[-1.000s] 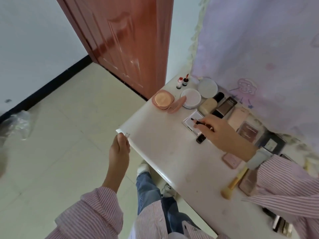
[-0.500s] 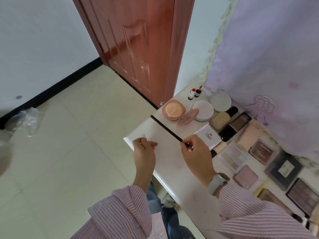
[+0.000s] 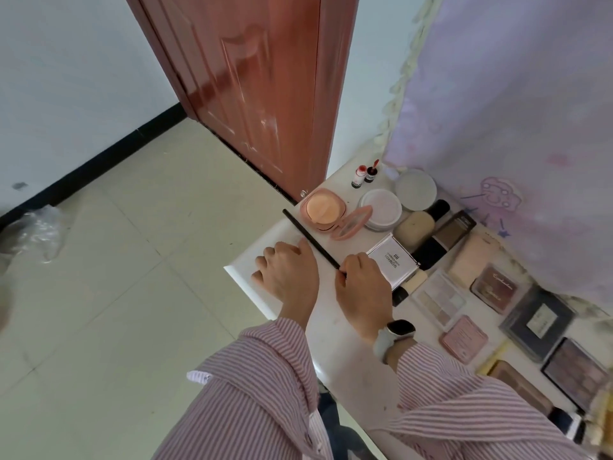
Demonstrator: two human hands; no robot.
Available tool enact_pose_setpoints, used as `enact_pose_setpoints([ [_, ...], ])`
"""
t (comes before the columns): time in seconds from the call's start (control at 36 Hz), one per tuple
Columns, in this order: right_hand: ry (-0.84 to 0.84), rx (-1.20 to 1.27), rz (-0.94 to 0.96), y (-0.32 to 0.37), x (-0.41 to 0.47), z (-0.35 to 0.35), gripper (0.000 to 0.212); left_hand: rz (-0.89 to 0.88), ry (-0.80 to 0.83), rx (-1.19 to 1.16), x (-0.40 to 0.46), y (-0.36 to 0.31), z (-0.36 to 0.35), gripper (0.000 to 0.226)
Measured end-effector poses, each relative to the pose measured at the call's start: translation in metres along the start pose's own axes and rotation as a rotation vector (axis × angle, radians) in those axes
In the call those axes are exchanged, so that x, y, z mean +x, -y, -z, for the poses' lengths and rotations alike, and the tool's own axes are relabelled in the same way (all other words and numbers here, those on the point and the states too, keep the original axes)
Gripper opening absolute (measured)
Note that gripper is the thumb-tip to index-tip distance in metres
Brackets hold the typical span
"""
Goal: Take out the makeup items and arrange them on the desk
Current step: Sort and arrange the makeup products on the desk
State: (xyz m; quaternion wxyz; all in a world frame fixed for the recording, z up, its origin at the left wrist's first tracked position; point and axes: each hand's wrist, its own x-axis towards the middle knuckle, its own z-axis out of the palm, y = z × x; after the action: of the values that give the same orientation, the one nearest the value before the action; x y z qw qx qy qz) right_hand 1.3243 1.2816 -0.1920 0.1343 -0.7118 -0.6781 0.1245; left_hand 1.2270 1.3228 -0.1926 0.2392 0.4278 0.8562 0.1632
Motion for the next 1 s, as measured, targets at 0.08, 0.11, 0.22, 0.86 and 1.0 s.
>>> enact_pose_setpoints([
  [0.08,-0.03,0.007,0.013,-0.003,0.001,0.002,0.009,-0.045,-0.006,0.04,0.0,-0.002,-0.001,0.039],
  [0.11,-0.057,0.005,0.018,-0.003,0.0,0.002,0.014,-0.065,-0.009,0.038,0.0,-0.002,-0.001,0.038],
  [0.22,-0.089,-0.007,0.075,-0.006,-0.001,0.002,0.014,-0.174,-0.041,0.004,-0.005,0.007,-0.001,0.029],
  [0.86,-0.172,0.103,0.228,-0.061,-0.05,0.039,0.027,-0.642,0.019,0.159,-0.025,0.054,-0.006,0.037],
  [1.0,-0.109,0.116,0.125,-0.082,-0.088,0.061,0.032,-0.702,0.026,0.211,-0.049,0.071,-0.004,0.041],
])
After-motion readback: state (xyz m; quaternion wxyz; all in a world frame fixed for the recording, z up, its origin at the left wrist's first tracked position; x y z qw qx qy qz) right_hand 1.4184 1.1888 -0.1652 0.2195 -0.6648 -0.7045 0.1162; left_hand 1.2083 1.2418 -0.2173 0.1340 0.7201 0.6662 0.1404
